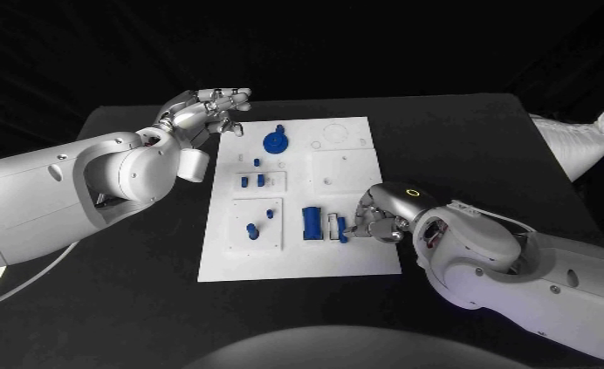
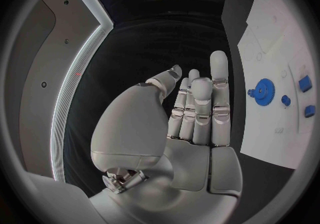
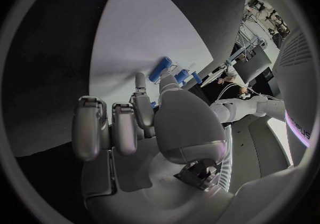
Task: Assemble the parts on the task board
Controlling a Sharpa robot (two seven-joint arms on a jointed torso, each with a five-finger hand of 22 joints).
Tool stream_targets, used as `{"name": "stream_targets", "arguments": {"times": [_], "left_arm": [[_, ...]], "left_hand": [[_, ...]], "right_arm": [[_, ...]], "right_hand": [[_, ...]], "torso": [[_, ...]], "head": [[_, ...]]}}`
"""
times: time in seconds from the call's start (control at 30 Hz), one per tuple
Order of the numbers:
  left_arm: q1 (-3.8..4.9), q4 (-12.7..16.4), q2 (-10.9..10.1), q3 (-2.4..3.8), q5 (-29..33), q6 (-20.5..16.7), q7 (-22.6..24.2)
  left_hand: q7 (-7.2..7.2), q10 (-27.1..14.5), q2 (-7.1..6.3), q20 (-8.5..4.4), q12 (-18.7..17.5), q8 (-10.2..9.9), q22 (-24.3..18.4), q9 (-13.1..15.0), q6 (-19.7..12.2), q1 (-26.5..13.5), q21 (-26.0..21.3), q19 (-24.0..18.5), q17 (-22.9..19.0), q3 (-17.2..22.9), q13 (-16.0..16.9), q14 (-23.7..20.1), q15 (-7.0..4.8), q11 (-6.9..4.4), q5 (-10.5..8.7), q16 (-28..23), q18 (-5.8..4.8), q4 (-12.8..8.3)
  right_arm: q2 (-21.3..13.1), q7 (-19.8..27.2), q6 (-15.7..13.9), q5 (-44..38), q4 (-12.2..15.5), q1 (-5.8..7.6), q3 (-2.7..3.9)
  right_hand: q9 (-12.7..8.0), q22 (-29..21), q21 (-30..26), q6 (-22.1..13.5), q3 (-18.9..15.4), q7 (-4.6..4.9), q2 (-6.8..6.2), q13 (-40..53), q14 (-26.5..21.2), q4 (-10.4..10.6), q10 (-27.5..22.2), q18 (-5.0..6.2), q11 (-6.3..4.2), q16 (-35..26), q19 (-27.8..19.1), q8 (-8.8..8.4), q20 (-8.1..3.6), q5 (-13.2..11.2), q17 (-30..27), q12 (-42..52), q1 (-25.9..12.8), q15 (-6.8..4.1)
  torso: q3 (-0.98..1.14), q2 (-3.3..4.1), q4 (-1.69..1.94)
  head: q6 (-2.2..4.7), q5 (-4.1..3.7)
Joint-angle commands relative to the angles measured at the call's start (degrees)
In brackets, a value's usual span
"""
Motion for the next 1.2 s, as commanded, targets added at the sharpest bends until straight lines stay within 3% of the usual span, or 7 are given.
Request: {"name": "stream_targets", "arguments": {"times": [0.03, 0.47, 1.03, 1.2], "left_arm": [[0.03, 0.09, 0.07, 0.02, 0.07, 1.24, 0.17], [0.03, 0.14, 0.1, 0.02, 0.07, 1.33, 0.05], [0.04, 0.21, 0.06, 0.02, 0.06, 1.39, -0.05], [0.04, 0.26, 0.0, 0.02, 0.06, 1.41, -0.08]], "left_hand": [[-0.03, -0.38, 0.66, 0.33, 0.24, -0.22, -0.08, -0.04, -0.49, -0.11, -0.37, 0.23, -0.07, 0.05, 0.09, -0.32, -0.04, -0.17, -0.15, -0.22, 1.02, -0.39], [-0.03, -0.38, 0.66, 0.33, 0.24, -0.22, -0.08, -0.04, -0.49, -0.11, -0.37, 0.23, -0.07, 0.05, 0.09, -0.32, -0.04, -0.17, -0.15, -0.22, 1.02, -0.39], [0.0, -0.69, 0.73, 0.39, 0.66, -0.08, -0.11, -0.01, -0.55, -0.14, -0.47, 0.21, -0.34, 0.09, 0.17, -0.47, 0.01, -0.13, -0.16, -0.21, 1.03, -0.46], [0.0, -0.69, 0.73, 0.39, 0.66, -0.08, -0.11, -0.01, -0.55, -0.14, -0.47, 0.21, -0.34, 0.09, 0.17, -0.47, 0.01, -0.13, -0.16, -0.21, 1.03, -0.46]], "right_arm": [[0.33, -0.93, -0.12, -0.61, -0.22, -0.27, -0.11], [1.34, -1.44, 0.32, -0.91, -0.7, -0.35, -0.11], [2.25, -1.77, 1.74, -3.34, -1.51, -0.35, -0.11], [2.3, -1.85, 1.87, -3.93, -1.51, -0.35, -0.12]], "right_hand": [[0.22, 0.08, 0.13, 0.52, -0.01, -0.11, 0.3, -1.89, 4.61, 0.55, 0.61, -0.98, -0.28, 0.18, 0.47, 0.47, -0.27, 0.45, 8.01, 0.36, -0.53, -0.36], [0.97, 0.23, 0.22, 0.97, 0.32, -0.46, 0.33, -1.78, 4.63, 0.51, 0.71, -1.01, -0.59, 0.21, 0.54, 0.85, -0.51, 1.24, 8.08, 0.41, 0.34, -0.63], [2.65, 0.32, 0.21, 1.15, 1.86, -0.96, -0.84, -1.55, 4.64, -2.68, 0.81, -1.03, -1.07, 0.23, 0.55, 1.53, -0.93, 0.5, 8.17, 0.43, 5.0, -1.05], [3.03, 0.3, 0.17, 1.01, 2.62, -1.0, -0.77, -1.55, 4.63, -3.35, 0.78, -1.02, -1.12, 0.2, 0.54, 1.58, -1.01, -0.93, 8.15, 0.32, 5.85, -1.11]], "torso": [[-0.02, 0.0, 0.06], [0.0, 0.02, 0.0], [-0.01, -0.06, -0.02], [0.01, -0.02, -0.08]], "head": [[-0.11, 0.01], [-0.36, 0.26], [-0.57, 0.36], [-0.57, 0.46]]}}
